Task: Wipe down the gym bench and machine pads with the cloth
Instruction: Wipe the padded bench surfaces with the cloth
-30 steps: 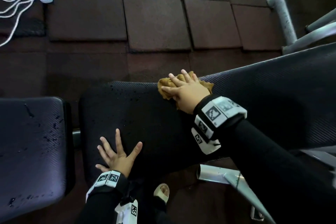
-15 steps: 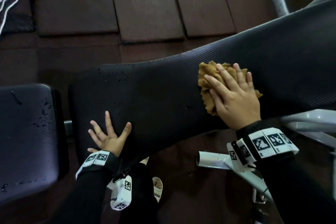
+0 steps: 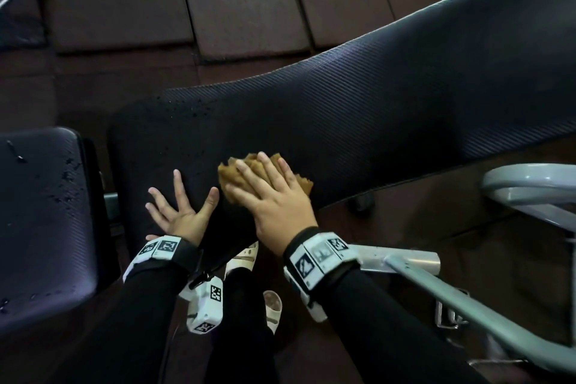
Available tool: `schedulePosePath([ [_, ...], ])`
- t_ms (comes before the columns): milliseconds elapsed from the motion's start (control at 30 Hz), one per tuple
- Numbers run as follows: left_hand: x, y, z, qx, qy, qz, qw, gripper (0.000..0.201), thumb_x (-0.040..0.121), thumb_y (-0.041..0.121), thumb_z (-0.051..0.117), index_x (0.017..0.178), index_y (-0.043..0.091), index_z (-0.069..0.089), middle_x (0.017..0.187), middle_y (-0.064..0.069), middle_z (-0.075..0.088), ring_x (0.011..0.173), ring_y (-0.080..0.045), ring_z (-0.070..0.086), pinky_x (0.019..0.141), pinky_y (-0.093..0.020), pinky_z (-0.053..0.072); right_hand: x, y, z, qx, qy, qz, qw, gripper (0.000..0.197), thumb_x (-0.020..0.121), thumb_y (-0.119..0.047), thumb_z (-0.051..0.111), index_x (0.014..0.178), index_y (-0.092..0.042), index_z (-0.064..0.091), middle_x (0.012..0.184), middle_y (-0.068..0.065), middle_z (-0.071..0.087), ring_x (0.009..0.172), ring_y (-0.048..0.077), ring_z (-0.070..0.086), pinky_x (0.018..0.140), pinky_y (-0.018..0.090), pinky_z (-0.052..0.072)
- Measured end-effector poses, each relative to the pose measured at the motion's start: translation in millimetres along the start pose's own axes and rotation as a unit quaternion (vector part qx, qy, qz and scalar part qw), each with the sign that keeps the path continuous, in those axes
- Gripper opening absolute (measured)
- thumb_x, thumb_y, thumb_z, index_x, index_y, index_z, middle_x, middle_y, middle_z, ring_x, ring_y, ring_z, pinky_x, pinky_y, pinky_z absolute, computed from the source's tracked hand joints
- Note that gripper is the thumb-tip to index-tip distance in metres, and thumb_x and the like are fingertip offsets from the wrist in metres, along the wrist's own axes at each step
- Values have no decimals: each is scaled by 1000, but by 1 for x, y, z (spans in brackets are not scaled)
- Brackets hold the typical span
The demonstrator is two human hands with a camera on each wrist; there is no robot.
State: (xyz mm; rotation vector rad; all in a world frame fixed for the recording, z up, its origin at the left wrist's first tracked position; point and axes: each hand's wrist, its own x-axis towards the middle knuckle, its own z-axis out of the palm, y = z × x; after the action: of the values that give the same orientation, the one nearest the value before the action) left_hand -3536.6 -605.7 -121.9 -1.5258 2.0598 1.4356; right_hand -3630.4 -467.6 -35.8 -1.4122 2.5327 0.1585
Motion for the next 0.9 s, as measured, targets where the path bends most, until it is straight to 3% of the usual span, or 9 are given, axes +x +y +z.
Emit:
schedulePosePath([
  [100,1,-2,-1,-3,-8,2,1000,83,41,103,26,109,84,-18,155,8,-27,142,-22,-24,112,-61,-7,-28,12,-2,-10,7,8,1000,53,84,-29,45,136,-39,46,154,-5,25,144,28,15,117,49,10],
  [200,3,-4,-1,-3,-13,1,1000,84,42,104,26,111,83,-18,154,9,-28,142,-23,-26,111,-62,-7,-48,44,-17,-17,75,71,995,57,76,-23,54,131,-37,52,149,-4,36,140,30,26,114,50,20],
  [367,3,-6,1,-11,-3,10,1000,83,44,104,28,113,83,-15,155,10,-26,142,-23,-24,111,-62,-5,-47,113,-50,-11,147,223,963,54,84,-24,55,135,-38,46,152,-2,30,142,33,20,115,49,8],
  [500,-1,-1,-1,-4,-14,4,1000,81,45,102,27,109,83,-18,155,8,-27,142,-22,-25,112,-62,-5,-11,115,-57,4,152,265,952,47,90,-30,48,136,-39,45,154,-2,25,143,35,13,114,49,0],
  [600,-2,1,-3,10,-25,2,1000,78,53,97,30,110,81,-21,155,7,-28,142,-23,-25,112,-62,-6,12,82,-46,11,129,225,966,47,89,-29,49,135,-39,46,154,-3,24,143,34,13,115,47,-4],
  [767,-1,0,-2,18,-25,0,1000,85,59,90,31,128,71,-14,155,6,-28,142,-23,-25,112,-61,-8,-2,0,-7,24,51,71,996,53,81,-24,59,132,-37,50,153,-2,29,143,34,16,114,51,-1],
  [833,-1,0,-2,17,-23,-1,1000,84,58,91,30,125,73,-16,155,6,-28,142,-23,-25,112,-61,-9,-17,-14,4,23,1,31,999,58,82,-29,59,137,-39,42,156,-5,17,145,31,5,115,48,-8],
  [900,-2,0,-4,15,-23,0,1000,79,55,93,28,115,78,-21,154,6,-29,142,-24,-25,111,-62,-9,-29,-11,4,24,-12,13,1000,58,81,-30,57,137,-39,43,156,-6,17,145,29,7,116,48,-4],
])
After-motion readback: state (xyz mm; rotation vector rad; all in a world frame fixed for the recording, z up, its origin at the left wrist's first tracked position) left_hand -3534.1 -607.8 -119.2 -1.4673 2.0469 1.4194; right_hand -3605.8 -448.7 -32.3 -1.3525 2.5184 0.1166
